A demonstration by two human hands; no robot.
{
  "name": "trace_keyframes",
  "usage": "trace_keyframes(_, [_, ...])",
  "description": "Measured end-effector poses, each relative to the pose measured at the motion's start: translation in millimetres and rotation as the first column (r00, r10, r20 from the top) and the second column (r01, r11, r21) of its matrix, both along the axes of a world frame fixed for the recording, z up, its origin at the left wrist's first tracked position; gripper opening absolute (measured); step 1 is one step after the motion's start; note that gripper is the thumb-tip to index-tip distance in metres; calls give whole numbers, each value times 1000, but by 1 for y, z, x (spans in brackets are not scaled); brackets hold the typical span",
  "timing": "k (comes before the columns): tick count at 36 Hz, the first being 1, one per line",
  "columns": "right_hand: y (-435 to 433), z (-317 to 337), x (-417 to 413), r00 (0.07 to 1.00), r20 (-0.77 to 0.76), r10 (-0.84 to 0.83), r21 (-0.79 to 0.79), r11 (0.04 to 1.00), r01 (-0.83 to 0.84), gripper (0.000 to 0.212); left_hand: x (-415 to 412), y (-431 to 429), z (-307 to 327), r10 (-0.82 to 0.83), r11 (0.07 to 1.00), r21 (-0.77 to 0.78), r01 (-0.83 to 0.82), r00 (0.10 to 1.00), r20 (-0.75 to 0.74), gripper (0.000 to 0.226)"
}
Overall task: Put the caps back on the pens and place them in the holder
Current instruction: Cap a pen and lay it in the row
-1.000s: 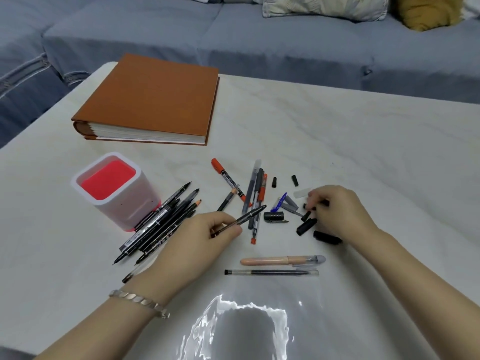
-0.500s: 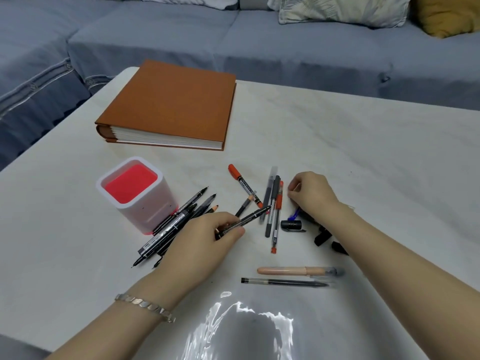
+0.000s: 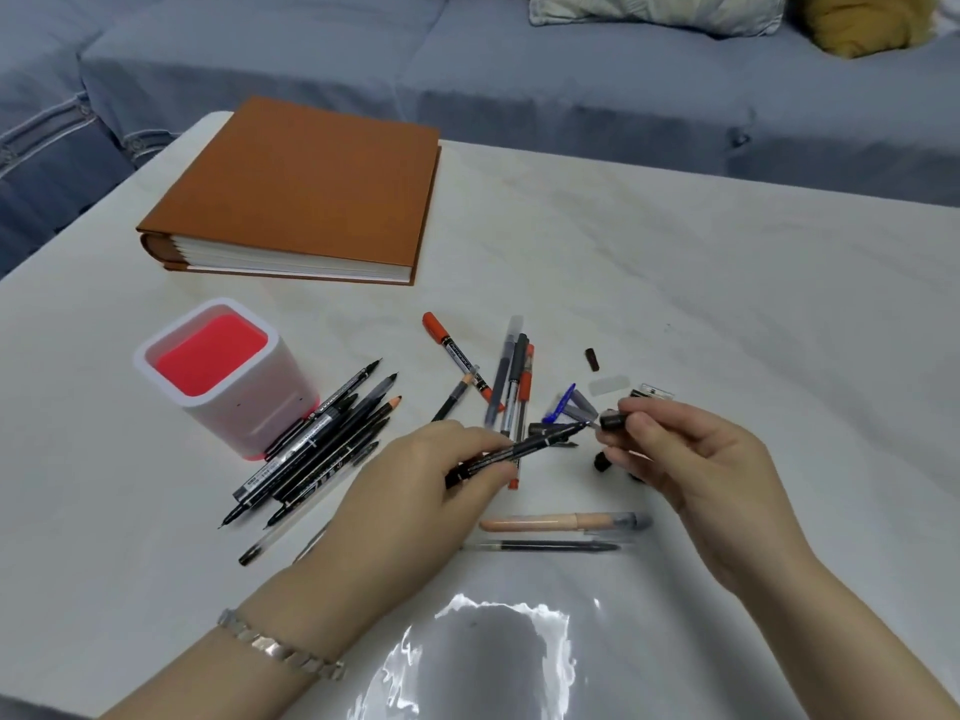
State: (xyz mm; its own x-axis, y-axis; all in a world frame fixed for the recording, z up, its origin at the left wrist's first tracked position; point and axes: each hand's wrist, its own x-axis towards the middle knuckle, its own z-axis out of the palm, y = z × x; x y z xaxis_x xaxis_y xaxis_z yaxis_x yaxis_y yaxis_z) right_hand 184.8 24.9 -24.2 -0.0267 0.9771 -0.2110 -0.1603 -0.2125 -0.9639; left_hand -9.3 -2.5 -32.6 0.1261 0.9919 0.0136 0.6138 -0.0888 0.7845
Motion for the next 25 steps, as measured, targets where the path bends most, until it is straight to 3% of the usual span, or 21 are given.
trace_keyframes(6, [-7, 1, 2, 1000, -12, -20, 14, 1000, 21, 27, 2, -4, 0, -20, 1000, 21, 21, 999, -40, 13])
trace_keyframes(11, [-10, 3, -2, 1000, -7, 22, 23, 1000, -21, 28, 3, -5, -1, -43, 996, 69, 51, 993, -107, 31])
trace_keyframes(20, [-16, 7, -6, 983, 176, 60, 140, 986, -85, 29, -1, -8, -2, -145, 970, 161, 180, 967, -209, 26])
trace_keyframes(25, [-21, 8, -4, 962, 256, 100, 206, 966, -155, 36, 2, -12, 3, -188, 979, 64, 194, 978, -96, 33])
